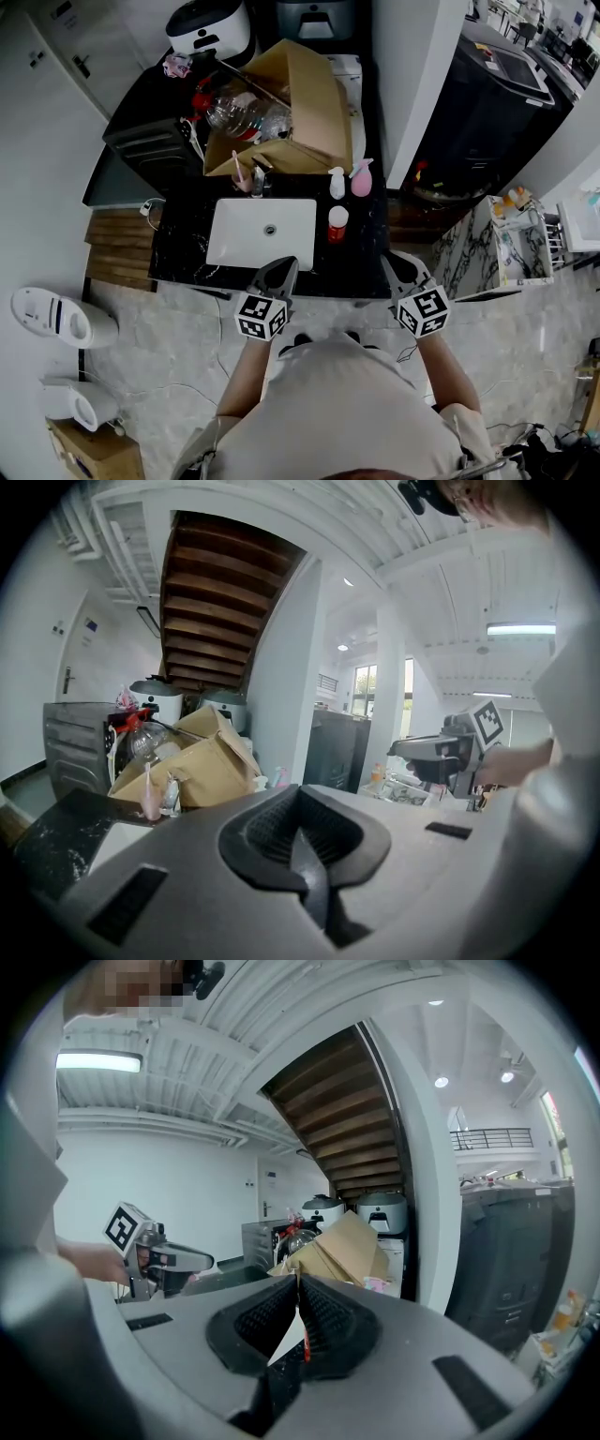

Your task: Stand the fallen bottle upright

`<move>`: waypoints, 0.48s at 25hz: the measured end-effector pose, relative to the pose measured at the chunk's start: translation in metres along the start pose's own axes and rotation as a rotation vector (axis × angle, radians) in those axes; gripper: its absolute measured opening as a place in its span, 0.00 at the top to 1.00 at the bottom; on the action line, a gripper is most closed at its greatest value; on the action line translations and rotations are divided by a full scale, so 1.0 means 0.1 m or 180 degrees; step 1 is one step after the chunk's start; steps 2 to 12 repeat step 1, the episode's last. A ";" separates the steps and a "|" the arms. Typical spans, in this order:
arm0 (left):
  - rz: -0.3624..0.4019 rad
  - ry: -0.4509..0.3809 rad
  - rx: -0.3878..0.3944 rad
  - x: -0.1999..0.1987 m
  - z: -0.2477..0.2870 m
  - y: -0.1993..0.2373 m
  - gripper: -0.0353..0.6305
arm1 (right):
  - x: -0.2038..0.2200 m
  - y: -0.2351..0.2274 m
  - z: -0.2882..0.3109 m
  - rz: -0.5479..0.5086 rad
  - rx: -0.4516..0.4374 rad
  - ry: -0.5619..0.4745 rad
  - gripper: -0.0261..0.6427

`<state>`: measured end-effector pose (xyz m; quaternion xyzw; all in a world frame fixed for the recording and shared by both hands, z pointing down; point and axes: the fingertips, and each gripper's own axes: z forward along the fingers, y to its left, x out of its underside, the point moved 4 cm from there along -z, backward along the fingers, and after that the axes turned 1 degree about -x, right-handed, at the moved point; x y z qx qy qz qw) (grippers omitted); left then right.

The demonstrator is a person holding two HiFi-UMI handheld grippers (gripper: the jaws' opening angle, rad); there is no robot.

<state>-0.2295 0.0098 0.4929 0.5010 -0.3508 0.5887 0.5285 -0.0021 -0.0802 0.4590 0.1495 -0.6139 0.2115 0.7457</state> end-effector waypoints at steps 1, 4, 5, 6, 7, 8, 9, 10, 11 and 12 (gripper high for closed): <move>-0.0002 -0.0002 0.0001 0.00 -0.01 0.01 0.94 | -0.01 0.01 0.01 -0.0007 -0.0002 -0.0004 0.91; -0.0002 -0.0002 0.0001 0.00 -0.01 0.01 0.94 | -0.01 0.01 0.01 -0.0007 -0.0002 -0.0004 0.91; -0.0002 -0.0002 0.0001 0.00 -0.01 0.01 0.94 | -0.01 0.01 0.01 -0.0007 -0.0002 -0.0004 0.91; -0.0002 -0.0002 0.0001 0.00 -0.01 0.01 0.94 | -0.01 0.01 0.01 -0.0007 -0.0002 -0.0004 0.91; -0.0002 -0.0002 0.0001 0.00 -0.01 0.01 0.94 | -0.01 0.01 0.01 -0.0007 -0.0002 -0.0004 0.91; -0.0002 -0.0002 0.0001 0.00 -0.01 0.01 0.94 | -0.01 0.01 0.01 -0.0007 -0.0002 -0.0004 0.91; -0.0002 -0.0002 0.0001 0.00 -0.01 0.01 0.94 | -0.01 0.01 0.01 -0.0007 -0.0002 -0.0004 0.91; -0.0002 -0.0002 0.0001 0.00 -0.01 0.01 0.94 | -0.01 0.01 0.01 -0.0007 -0.0002 -0.0004 0.91; -0.0002 -0.0002 0.0001 0.00 -0.01 0.01 0.94 | -0.01 0.01 0.01 -0.0007 -0.0002 -0.0004 0.91; -0.0002 -0.0002 0.0001 0.00 -0.01 0.01 0.94 | -0.01 0.01 0.01 -0.0007 -0.0002 -0.0004 0.91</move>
